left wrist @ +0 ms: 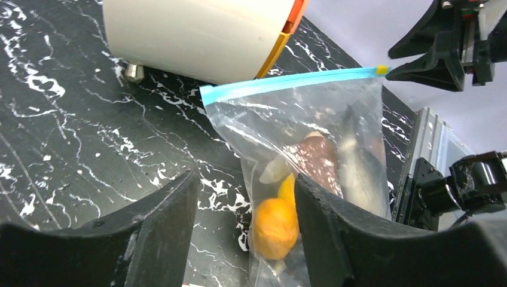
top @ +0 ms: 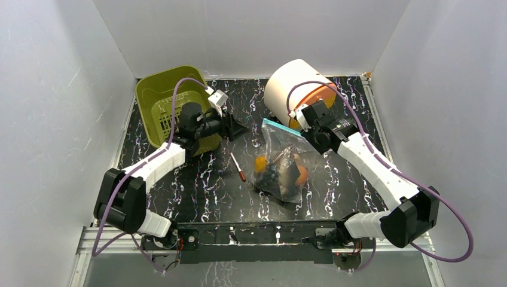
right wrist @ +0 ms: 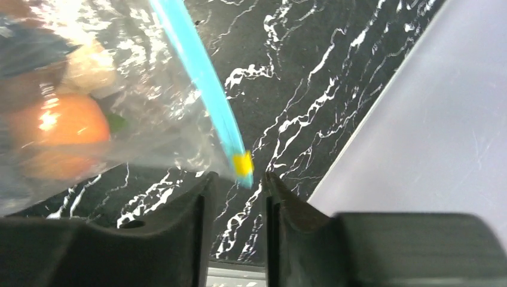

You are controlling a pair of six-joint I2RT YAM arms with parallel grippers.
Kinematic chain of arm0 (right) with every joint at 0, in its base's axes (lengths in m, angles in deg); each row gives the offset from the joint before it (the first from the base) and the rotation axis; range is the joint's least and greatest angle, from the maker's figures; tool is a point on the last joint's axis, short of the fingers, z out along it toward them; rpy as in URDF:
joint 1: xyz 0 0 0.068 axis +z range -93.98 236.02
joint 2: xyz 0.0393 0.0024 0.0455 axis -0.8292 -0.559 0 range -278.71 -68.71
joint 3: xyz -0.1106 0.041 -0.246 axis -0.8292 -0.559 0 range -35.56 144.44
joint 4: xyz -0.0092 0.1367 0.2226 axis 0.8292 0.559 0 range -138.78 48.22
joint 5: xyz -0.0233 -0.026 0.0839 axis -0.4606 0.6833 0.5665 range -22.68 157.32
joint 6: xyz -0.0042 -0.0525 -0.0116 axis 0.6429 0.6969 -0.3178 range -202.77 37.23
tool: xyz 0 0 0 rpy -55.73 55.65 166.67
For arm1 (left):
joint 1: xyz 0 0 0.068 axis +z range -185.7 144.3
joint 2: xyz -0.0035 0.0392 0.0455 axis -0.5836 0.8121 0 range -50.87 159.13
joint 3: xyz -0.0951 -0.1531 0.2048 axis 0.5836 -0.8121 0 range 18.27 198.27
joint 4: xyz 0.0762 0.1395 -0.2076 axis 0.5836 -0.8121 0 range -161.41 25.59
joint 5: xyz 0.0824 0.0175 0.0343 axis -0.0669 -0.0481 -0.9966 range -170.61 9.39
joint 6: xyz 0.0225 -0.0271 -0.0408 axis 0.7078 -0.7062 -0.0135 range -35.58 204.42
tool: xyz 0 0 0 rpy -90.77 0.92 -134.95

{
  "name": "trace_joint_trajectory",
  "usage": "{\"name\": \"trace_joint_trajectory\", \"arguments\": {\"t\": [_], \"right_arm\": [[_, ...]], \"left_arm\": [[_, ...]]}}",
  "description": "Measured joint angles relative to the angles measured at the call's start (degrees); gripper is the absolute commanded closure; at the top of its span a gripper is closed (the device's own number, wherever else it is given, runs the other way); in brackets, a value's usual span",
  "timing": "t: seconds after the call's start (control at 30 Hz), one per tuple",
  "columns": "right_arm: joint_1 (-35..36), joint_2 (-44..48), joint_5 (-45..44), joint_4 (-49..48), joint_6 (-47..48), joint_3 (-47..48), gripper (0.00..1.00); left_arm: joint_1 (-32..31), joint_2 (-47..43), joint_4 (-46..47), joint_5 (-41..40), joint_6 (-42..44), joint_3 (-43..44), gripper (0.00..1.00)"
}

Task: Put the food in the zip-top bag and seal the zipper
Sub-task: Place the zipper food storage bag at the center of the board.

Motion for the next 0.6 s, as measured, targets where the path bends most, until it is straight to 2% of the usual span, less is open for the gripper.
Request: {"name": "trace_joint_trajectory", "arguments": {"t": [0.13,0.17,0.2,0.23,0.33,0.4,0.6], "right_arm": [[-0.42,-0.04,-2.56,-1.42,-1.97,0.0,0.48],[-0.46,-0.07,-2.67,-1.46,-2.58,0.07,0.46],[-0.46,-0.09,-2.51,-1.44,-3.3,0.2,0.42],[-0.46,-0.33,-1.9,-0.81,-3.96,0.87,0.35],[-0.46,-1.36,0.9,0.13,-6.82,4.22,0.21],[-0.46,-1.42,2.69,0.74,-9.35,6.8,0.04],[-0.46,-1.25,7.13,0.76,-17.73,14.05,0.02]], "left_arm": [[-0.11,-2.32,-5.79,-4.46,1.62,0.79,0.31],[-0.11,-3.21,-7.76,-5.9,2.01,1.25,0.23],[-0.11,-4.17,-9.49,-7.13,2.43,1.77,0.04],[-0.11,-5.29,-11.74,-8.66,2.78,2.54,0.02],[-0.11,-8.17,-16.61,-11.76,3.48,4.66,0.02],[-0.11,-10.62,-19.52,-13.77,3.78,5.77,0.02],[-0.13,-19.1,-25.88,-20.59,-0.28,6.51,0.02]]}}
